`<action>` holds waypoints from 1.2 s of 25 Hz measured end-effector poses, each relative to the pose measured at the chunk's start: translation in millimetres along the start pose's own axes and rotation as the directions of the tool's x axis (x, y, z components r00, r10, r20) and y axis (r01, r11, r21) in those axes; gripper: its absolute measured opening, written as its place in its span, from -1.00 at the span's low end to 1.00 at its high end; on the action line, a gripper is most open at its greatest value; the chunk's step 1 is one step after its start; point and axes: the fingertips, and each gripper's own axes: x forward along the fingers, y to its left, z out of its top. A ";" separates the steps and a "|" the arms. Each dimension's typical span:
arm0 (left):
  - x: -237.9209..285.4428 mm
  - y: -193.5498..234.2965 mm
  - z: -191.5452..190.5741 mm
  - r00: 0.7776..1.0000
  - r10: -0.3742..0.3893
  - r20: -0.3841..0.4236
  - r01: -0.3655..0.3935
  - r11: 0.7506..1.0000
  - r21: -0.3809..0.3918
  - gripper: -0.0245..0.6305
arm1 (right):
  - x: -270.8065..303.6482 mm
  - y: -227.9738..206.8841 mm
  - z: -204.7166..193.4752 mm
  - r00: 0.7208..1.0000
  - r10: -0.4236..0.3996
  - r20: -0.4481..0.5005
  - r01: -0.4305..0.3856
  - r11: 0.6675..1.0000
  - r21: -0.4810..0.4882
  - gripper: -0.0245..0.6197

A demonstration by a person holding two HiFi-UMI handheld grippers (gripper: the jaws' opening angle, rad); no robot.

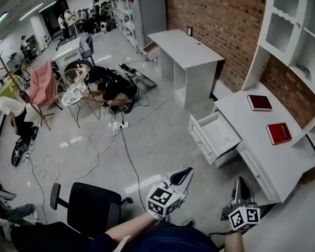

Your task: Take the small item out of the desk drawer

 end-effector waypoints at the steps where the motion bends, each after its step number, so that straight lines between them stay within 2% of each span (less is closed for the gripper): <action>1: 4.7 -4.9 -2.0 1.000 -0.003 -0.002 0.004 1.000 0.008 -0.88 | -1.5 -6.2 3.4 1.000 0.001 0.008 -0.001 1.000 0.003 -0.92; 7: 31.0 -43.9 9.7 1.000 -0.007 0.013 0.007 1.000 0.028 -0.88 | -15.0 -45.9 21.3 0.999 0.010 0.051 -0.011 1.000 0.012 -0.92; 11: 40.7 -69.9 -4.3 1.000 -0.023 0.000 0.023 0.999 0.043 -0.88 | -24.2 -66.6 23.6 0.998 0.025 0.059 -0.027 0.999 0.021 -0.92; 14: 45.5 -74.8 -6.5 1.000 -0.003 -0.005 0.003 0.999 0.042 -0.88 | -26.0 -75.9 18.5 0.998 0.039 0.050 -0.040 0.999 0.028 -0.92; 23: 63.7 -34.6 -3.6 0.998 0.067 -0.014 -0.066 0.997 0.042 -0.88 | -4.5 -93.8 14.5 0.999 0.020 0.042 -0.021 0.999 0.024 -0.92; 30: 116.7 10.8 2.6 0.999 0.018 -0.026 -0.017 1.000 0.017 -0.88 | 43.8 -112.9 19.9 0.998 -0.053 0.017 0.053 0.998 0.017 -0.92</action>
